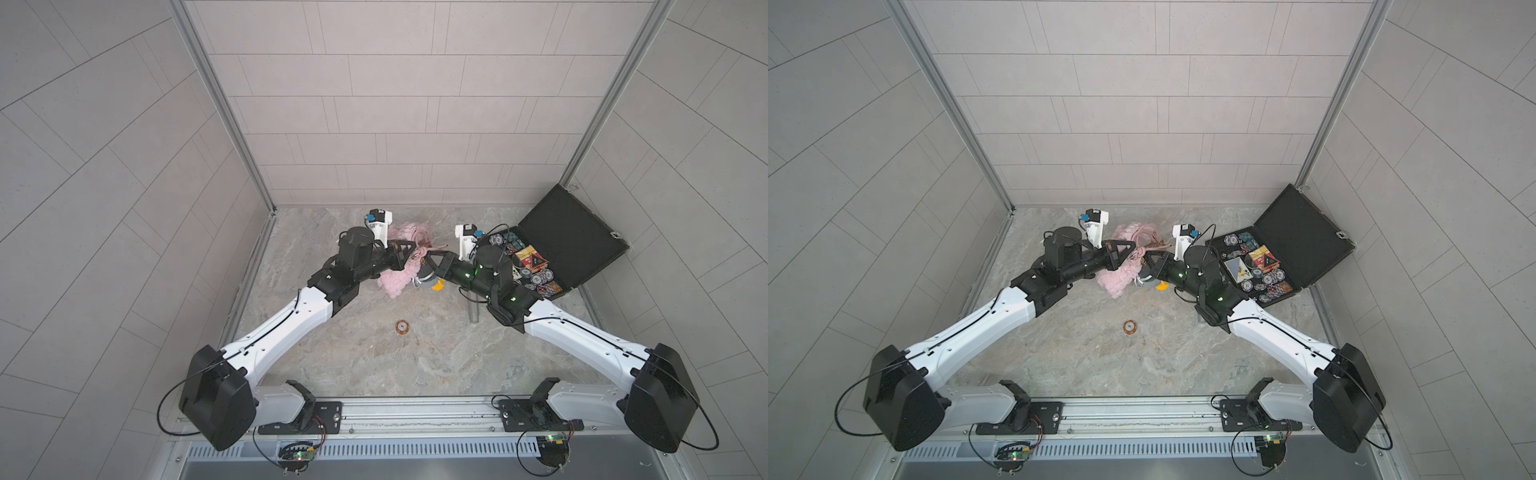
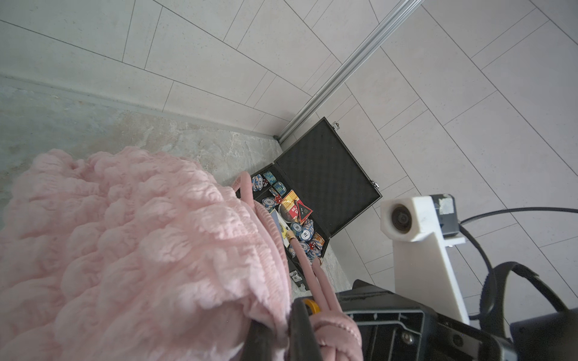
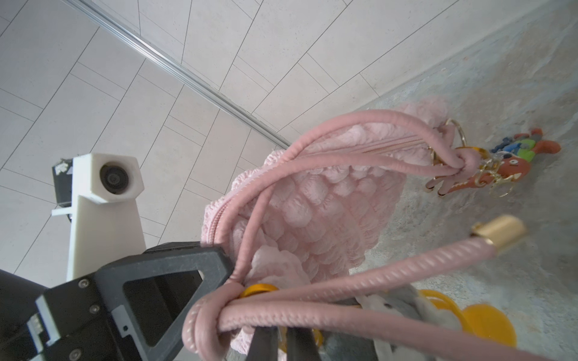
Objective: Remove the decoration from the bag
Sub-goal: Remove the decoration item from the bag, then place the decoration item at the center of the board.
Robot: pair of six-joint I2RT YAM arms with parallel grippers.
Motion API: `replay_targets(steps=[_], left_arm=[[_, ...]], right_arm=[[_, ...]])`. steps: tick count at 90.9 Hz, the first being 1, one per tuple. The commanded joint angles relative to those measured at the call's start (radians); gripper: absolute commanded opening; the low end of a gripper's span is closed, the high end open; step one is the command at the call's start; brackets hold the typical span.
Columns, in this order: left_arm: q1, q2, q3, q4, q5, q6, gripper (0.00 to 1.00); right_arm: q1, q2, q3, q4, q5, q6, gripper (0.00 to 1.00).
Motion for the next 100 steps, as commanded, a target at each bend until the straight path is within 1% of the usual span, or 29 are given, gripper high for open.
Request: replay_targets(steps=[1,8,15,19,25,29,39,46,53,60,69,77,84,91,100], left_arm=[[-0.005,-0.039,-0.018,0.058,0.055,0.046,0.00],[-0.006,-0.038,-0.022,0.085,0.077,0.048,0.00],[-0.005,-0.032,-0.022,0.091,0.080,0.053,0.00],[-0.006,-0.031,-0.022,0.100,0.080,0.053,0.00],[-0.005,-0.035,-0.014,0.112,0.084,0.062,0.00],[-0.005,-0.038,-0.002,0.098,0.067,0.064,0.00],[0.010,-0.034,0.033,0.068,0.055,0.058,0.00],[0.030,-0.025,0.051,0.066,0.070,0.028,0.00],[0.053,-0.018,0.074,0.066,0.094,-0.005,0.00],[0.067,-0.005,0.105,0.037,0.120,-0.010,0.00],[0.088,0.014,0.146,-0.003,0.149,-0.006,0.00],[0.115,0.028,0.175,-0.033,0.174,0.001,0.00],[0.141,0.047,0.201,-0.078,0.197,0.019,0.00],[0.165,0.073,0.221,-0.100,0.243,0.013,0.00],[0.172,0.096,0.233,-0.127,0.280,0.026,0.00]], right_arm=[[-0.030,-0.039,0.002,0.089,0.078,0.066,0.03],[-0.029,-0.044,-0.002,0.109,0.068,0.078,0.03],[-0.022,-0.034,0.009,0.133,0.039,0.025,0.04],[-0.021,-0.034,0.015,0.112,0.045,0.015,0.04],[-0.031,-0.047,-0.016,0.122,0.075,0.036,0.04],[-0.038,-0.058,-0.026,0.099,0.083,0.040,0.03],[-0.039,-0.069,-0.008,0.038,0.086,-0.006,0.02],[-0.038,-0.077,0.021,-0.054,0.098,-0.087,0.02],[-0.039,-0.088,0.028,-0.107,0.105,-0.163,0.02],[-0.039,-0.086,0.040,-0.162,0.076,-0.229,0.02],[-0.039,-0.083,0.062,-0.247,0.043,-0.351,0.03],[-0.037,-0.075,0.073,-0.323,-0.031,-0.501,0.07],[-0.028,-0.074,0.067,-0.389,-0.085,-0.623,0.07],[-0.003,-0.070,0.058,-0.462,-0.088,-0.733,0.08],[0.010,-0.064,0.026,-0.482,-0.105,-0.783,0.08]])
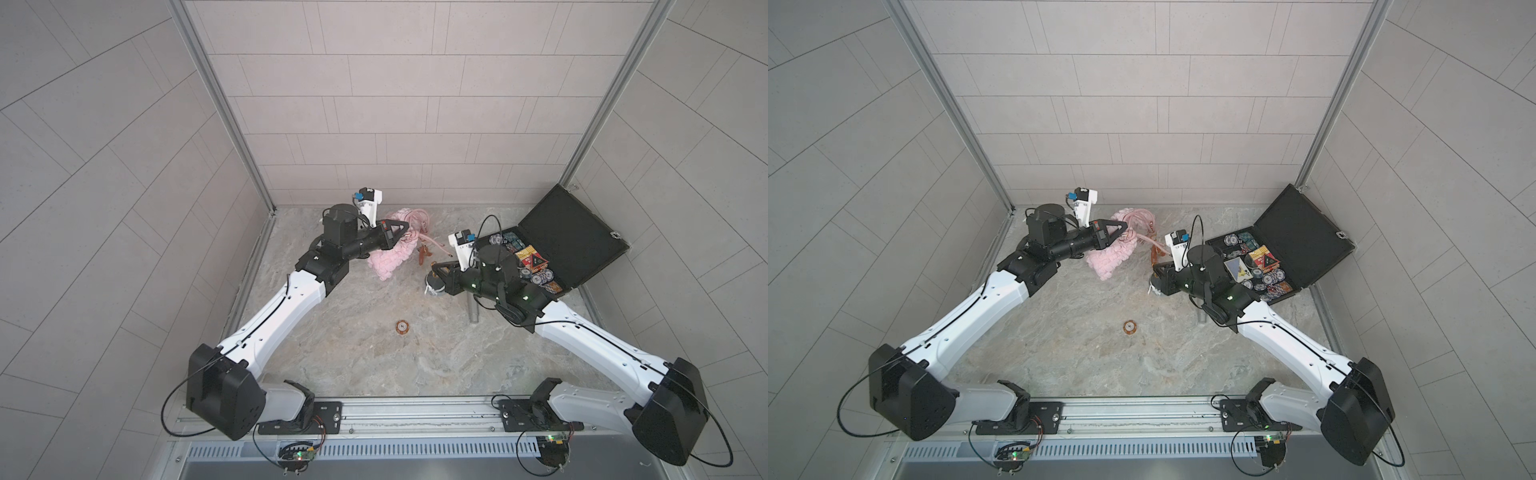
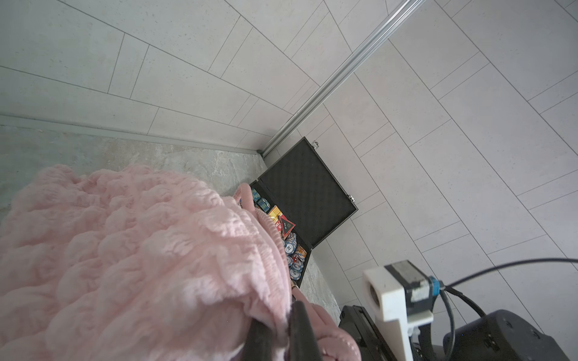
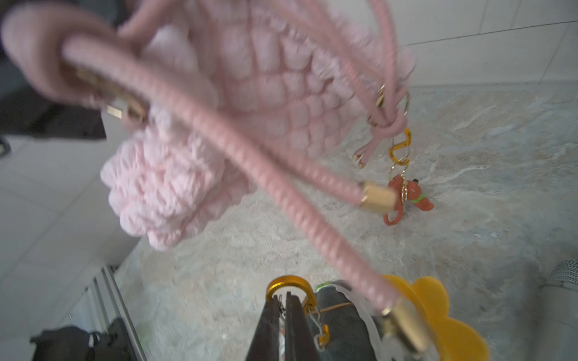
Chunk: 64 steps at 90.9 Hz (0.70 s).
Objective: Remove the decoration from the bag
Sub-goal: Place the decoration item at the center of the board.
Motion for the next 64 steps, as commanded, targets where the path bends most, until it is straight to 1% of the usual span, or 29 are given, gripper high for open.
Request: replay_targets(steps=[1,6,13,29,40,47,53,59,64], left_arm=[[0.013,0.026,0.040,-0.027,0.076,0.037,0.00],[0.013,0.035,0.045,-0.046,0.086,0.057,0.00],[0.020,0.049,0.047,-0.075,0.092,0.074,0.00],[0.033,0.084,0.045,-0.093,0.159,0.074,0.00],[0.035,0.105,0.041,-0.099,0.196,0.080,0.00],[0.038,0.113,0.033,-0.099,0.208,0.077,0.00],[0.039,0.119,0.030,-0.101,0.219,0.074,0.00],[0.041,0.127,0.029,-0.101,0.236,0.078,0.00],[0.041,0.133,0.032,-0.117,0.245,0.096,0.00]], right_arm=[[0.017,0.003,-0.031,-0.096,-0.055,-0.177,0.08],[0.019,0.014,-0.047,-0.100,-0.071,-0.201,0.08],[0.021,0.048,-0.037,-0.157,-0.079,-0.248,0.08],[0.037,0.113,-0.027,-0.244,-0.085,-0.341,0.12],[0.041,0.153,-0.021,-0.285,-0.103,-0.372,0.15],[0.042,0.176,-0.017,-0.303,-0.121,-0.388,0.19],[0.042,0.190,-0.005,-0.322,-0.128,-0.395,0.20],[0.042,0.194,-0.002,-0.323,-0.150,-0.406,0.21],[0.043,0.199,-0.001,-0.324,-0.175,-0.417,0.24]])
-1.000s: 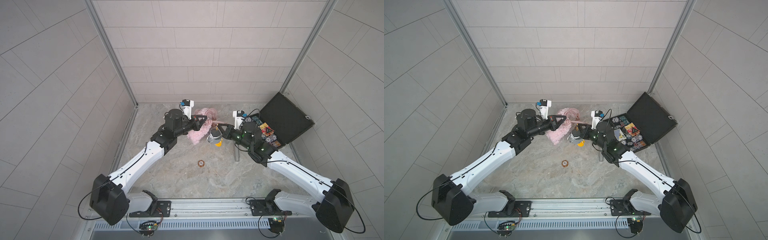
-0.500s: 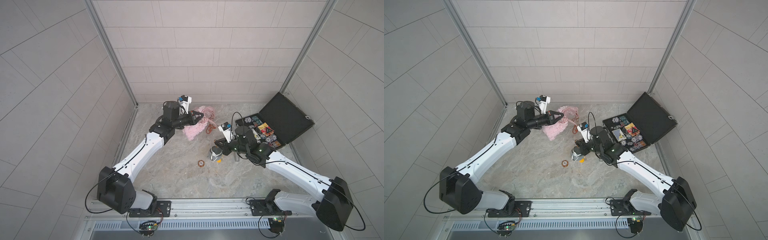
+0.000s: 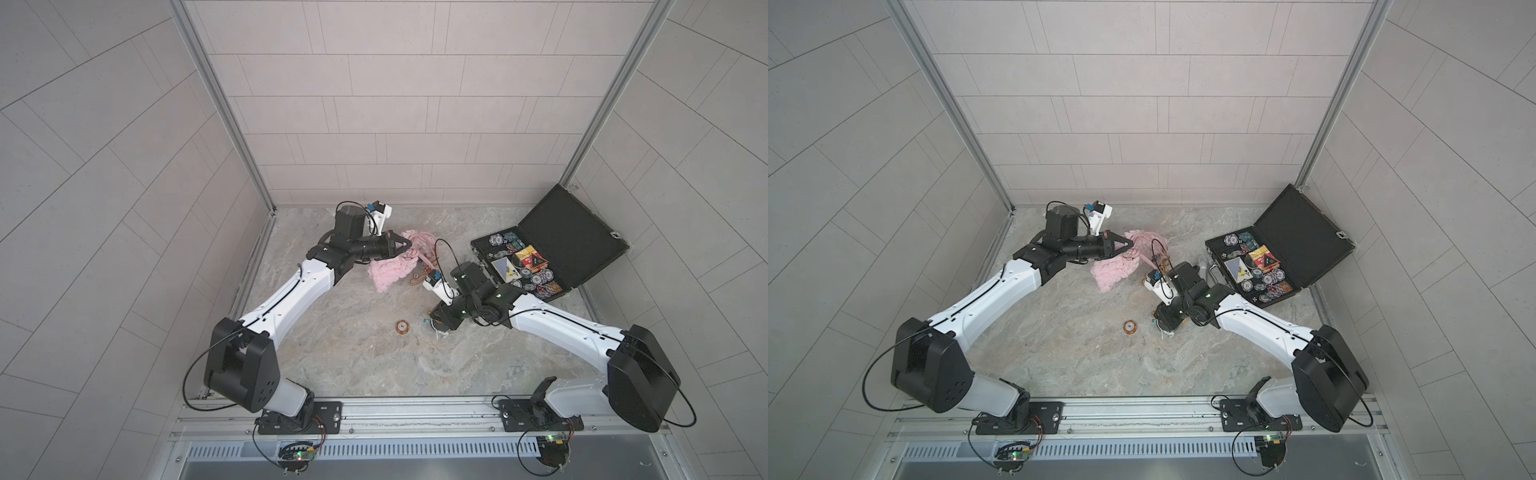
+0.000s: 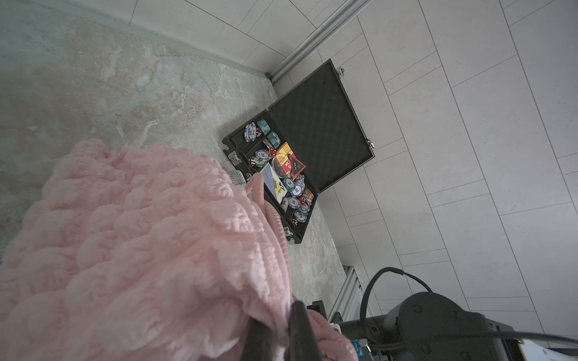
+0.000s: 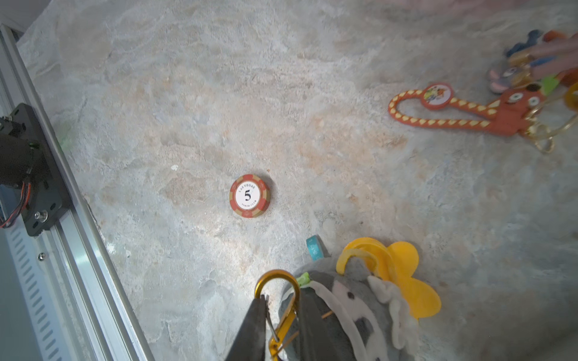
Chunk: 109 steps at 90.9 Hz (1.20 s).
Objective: Remove the decoration from the bag
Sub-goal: Place the decoration item at the center of the board.
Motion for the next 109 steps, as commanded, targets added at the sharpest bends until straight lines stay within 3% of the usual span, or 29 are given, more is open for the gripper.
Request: replay_targets(steps=[1,21,51,70,109], left_arm=[[0.009,0.012,0.024,0.009,0.055,0.050,0.00],[0.012,0.025,0.039,-0.076,0.062,0.108,0.00],[0.013,0.018,-0.024,-0.089,0.080,0.120,0.00],[-0.013,0.029,-0.092,-0.050,0.136,0.101,0.00],[-0.087,0.055,-0.104,-0.111,0.167,0.199,0.00]], right_arm=[[0.006,0.009,0.030,-0.034,-0.064,-0.050,0.24],[0.004,0.088,0.050,-0.084,-0.087,-0.051,0.26],[-0.040,0.127,0.052,-0.063,-0.068,0.017,0.18],[-0.051,0.084,0.073,0.070,-0.081,0.074,0.17],[-0.065,0.113,0.146,0.192,-0.195,0.181,0.18]])
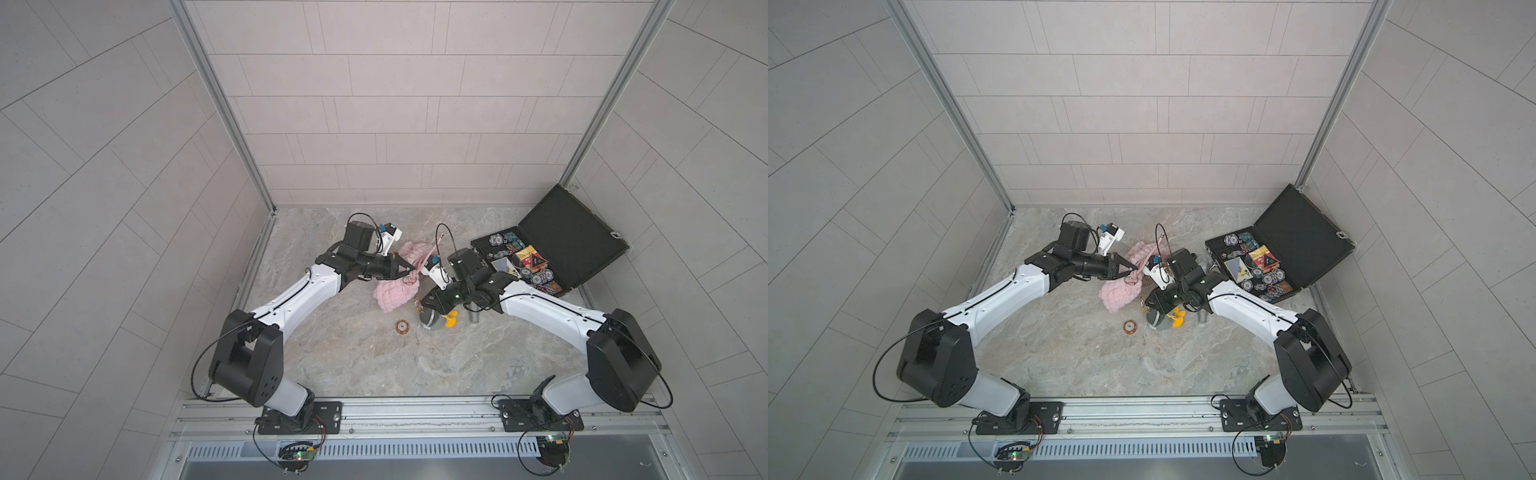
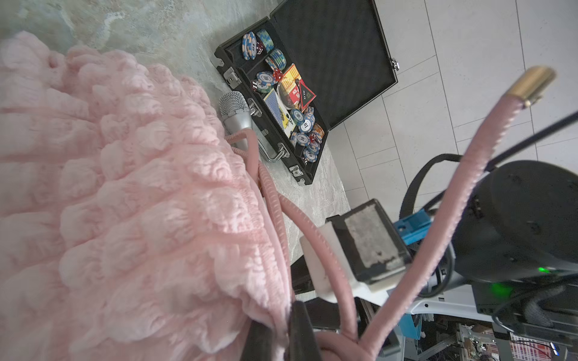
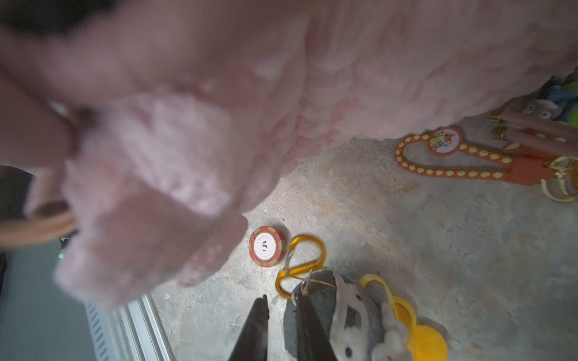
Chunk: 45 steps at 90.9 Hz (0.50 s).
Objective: Remove the decoration from the bag
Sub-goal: Place the decoration item at the center of the board.
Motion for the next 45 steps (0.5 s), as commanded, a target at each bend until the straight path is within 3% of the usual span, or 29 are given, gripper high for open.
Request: replay_targets(steps=[1,24,45], left_arm=[[-0.043,0.023,-0.006,-0.024,0.071,0.054,0.00],[-0.047,0.040,0.034,-0.086,0.073,0.116,0.00],[0.000,0.030,0.151,-0.243,0.055,0.263,0.00]], right_arm=[[-0.003,0.003,0.045,0.099,-0.051,0.045,0.18],[-0.035,-0.034,0.046,0.121,-0.068,0.068,0.18],[-0.181,-0.202,-0.078,0.113,-0.058,0.090,0.21]])
